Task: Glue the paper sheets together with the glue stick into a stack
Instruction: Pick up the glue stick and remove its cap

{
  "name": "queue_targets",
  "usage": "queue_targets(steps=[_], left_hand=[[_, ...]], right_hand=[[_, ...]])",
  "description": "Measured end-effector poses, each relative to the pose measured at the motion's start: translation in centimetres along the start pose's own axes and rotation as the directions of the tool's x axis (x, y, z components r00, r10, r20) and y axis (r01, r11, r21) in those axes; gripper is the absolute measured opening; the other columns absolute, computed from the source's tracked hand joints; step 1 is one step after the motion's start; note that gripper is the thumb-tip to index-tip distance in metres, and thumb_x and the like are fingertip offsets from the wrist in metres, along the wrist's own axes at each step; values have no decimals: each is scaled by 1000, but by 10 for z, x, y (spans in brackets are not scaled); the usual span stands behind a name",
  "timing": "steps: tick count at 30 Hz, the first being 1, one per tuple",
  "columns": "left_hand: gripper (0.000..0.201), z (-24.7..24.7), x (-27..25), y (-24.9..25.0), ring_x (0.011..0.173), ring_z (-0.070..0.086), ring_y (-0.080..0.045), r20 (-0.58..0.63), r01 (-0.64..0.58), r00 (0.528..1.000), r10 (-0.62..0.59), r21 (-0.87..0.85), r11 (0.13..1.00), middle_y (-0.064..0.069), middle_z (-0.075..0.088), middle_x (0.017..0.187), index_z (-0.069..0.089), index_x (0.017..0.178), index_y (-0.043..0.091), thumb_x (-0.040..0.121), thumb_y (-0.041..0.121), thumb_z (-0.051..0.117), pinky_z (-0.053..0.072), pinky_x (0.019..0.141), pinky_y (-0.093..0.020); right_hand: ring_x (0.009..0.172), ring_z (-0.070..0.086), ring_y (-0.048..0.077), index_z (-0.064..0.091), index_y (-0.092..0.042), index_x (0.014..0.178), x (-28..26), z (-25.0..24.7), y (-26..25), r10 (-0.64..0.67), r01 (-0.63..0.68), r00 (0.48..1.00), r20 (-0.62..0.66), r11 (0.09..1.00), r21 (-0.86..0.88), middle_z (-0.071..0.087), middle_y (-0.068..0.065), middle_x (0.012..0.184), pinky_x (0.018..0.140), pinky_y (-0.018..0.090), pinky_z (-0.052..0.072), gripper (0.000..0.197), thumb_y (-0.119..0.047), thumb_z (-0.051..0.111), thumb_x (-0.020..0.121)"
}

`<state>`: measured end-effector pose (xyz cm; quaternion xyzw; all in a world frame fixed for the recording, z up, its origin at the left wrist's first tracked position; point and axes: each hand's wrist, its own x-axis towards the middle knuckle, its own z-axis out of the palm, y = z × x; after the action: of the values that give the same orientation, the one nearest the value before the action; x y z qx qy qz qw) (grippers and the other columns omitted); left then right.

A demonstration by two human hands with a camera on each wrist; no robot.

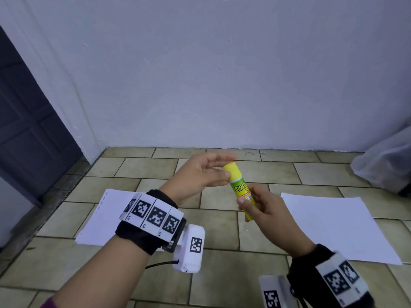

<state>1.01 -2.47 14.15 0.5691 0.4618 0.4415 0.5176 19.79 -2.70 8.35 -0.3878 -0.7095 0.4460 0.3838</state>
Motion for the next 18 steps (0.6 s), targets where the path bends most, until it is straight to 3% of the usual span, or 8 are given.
queue_targets(steps=[2, 5, 8, 11, 14, 16, 18], left_hand=[[27, 1, 2, -1, 77, 67, -6, -12, -1, 1000, 1, 43, 999, 4, 67, 94, 65, 106, 13, 87, -5, 61, 56, 77, -20], [18, 1, 12, 1, 67, 65, -5, -92, 37, 995, -28, 88, 995, 1, 68, 81, 67, 93, 11, 81, -3, 70, 56, 68, -18], [23, -9, 38, -3, 63, 61, -5, -237, 82, 971, -26, 229, 970, 4, 65, 77, 66, 88, 13, 74, -2, 77, 54, 59, -19], [27, -22, 72, -24, 67, 57, -7, -296, 209, 952, -78, 442, 872, 1, 63, 81, 66, 90, 12, 71, -1, 79, 51, 57, -20], [29, -30, 100, -51, 83, 60, -15, -292, 309, 944, -153, 620, 722, -10, 69, 98, 69, 98, 6, 71, -2, 78, 52, 69, -26], [29, -33, 112, -65, 97, 63, -21, -291, 355, 934, -206, 714, 603, -11, 69, 108, 70, 101, 5, 73, 0, 78, 53, 87, -33], [29, -37, 121, -76, 105, 63, -24, -304, 384, 923, -235, 766, 515, -11, 67, 113, 70, 103, 7, 76, 0, 75, 51, 93, -36]], right_hand=[[61, 61, 18, 56, -29, 93, 0, 0, 4, -17, 17, 1000, 4, 996, -88, 62, -10, 69, 60, 30, 53, 9, -34, 62, 90], [62, 58, 17, 50, -30, 90, -3, 3, 15, -9, 8, 1000, -7, 976, -217, 59, -11, 65, 63, 40, 51, 14, -39, 61, 89], [65, 61, 20, 47, -30, 86, -5, 4, 25, 56, -70, 996, -64, 970, -234, 61, -2, 72, 62, 36, 52, 14, -32, 60, 90], [67, 62, 23, 52, -21, 86, -9, 3, 28, 127, -139, 986, -105, 983, -119, 65, 10, 79, 53, 16, 48, 11, -24, 60, 91], [64, 62, 19, 55, -18, 88, -10, -1, 25, 128, -133, 988, -90, 990, -54, 65, 7, 77, 54, 15, 48, 8, -23, 61, 90], [62, 62, 16, 56, -20, 90, -10, -6, 24, 112, -116, 991, -71, 992, -57, 65, 3, 75, 56, 17, 49, 8, -25, 61, 89], [61, 62, 14, 57, -19, 90, -10, -12, 22, 106, -109, 992, -65, 993, -49, 65, 0, 75, 58, 21, 51, 12, -30, 60, 87]])
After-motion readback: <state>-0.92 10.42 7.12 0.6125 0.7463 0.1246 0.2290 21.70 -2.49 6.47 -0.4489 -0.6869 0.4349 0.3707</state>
